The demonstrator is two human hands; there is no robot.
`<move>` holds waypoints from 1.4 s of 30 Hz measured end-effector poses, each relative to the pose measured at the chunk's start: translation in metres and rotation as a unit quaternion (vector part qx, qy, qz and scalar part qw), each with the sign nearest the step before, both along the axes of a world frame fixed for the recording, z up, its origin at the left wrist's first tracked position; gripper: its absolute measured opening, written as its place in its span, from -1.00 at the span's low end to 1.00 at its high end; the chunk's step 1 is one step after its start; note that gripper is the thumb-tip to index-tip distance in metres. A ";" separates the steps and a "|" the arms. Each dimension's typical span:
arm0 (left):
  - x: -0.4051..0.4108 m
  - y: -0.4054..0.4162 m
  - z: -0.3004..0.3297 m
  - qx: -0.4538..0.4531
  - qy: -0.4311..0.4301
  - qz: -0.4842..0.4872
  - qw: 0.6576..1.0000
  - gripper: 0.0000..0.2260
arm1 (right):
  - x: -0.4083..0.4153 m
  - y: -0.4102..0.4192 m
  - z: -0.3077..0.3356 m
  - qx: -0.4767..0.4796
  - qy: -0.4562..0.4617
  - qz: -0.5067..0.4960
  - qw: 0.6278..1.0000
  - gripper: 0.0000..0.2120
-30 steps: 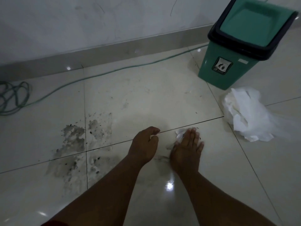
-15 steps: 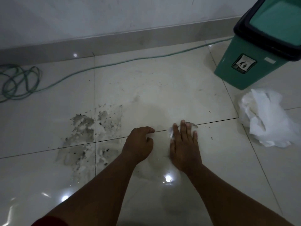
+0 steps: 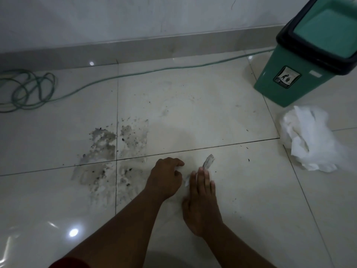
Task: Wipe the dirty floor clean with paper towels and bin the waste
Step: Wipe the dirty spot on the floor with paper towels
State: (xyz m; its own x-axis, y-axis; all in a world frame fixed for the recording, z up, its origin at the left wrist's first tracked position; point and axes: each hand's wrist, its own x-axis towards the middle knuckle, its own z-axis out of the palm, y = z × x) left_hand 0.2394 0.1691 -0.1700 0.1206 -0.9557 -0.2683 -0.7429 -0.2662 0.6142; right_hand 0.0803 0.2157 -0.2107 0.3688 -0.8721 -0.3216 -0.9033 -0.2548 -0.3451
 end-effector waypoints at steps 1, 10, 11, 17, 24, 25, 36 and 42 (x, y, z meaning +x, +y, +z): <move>0.001 0.004 0.001 0.003 -0.001 0.001 1.000 -0.68 | 0.003 0.007 0.002 0.010 0.004 0.005 1.000 -0.19; 0.030 0.040 0.005 -0.010 -0.017 0.065 0.998 -0.66 | 0.045 0.036 0.011 -0.012 0.048 -0.029 0.998 -0.11; 0.037 0.043 0.005 -0.013 -0.027 0.073 0.997 -0.66 | 0.050 0.035 0.011 -0.016 0.047 -0.026 0.998 -0.10; 0.079 0.053 0.002 -0.067 -0.070 0.155 0.983 -0.68 | 0.090 0.014 0.011 -0.016 0.024 0.042 0.999 -0.16; 0.121 0.058 0.003 -0.062 -0.102 0.180 0.976 -0.65 | 0.144 -0.010 0.009 -0.014 0.002 0.146 0.989 -0.24; 0.125 0.058 0.005 -0.063 -0.103 0.175 0.977 -0.63 | 0.150 -0.011 0.008 -0.010 -0.003 0.160 0.987 -0.25; 0.132 0.055 -0.004 0.061 -0.183 -0.136 0.972 -0.26 | 0.127 -0.019 0.024 -0.033 -0.112 0.180 0.977 -0.59; 0.123 0.055 -0.002 0.000 -0.175 -0.103 0.979 -0.54 | 0.128 -0.022 0.029 0.025 -0.083 0.023 0.996 -0.87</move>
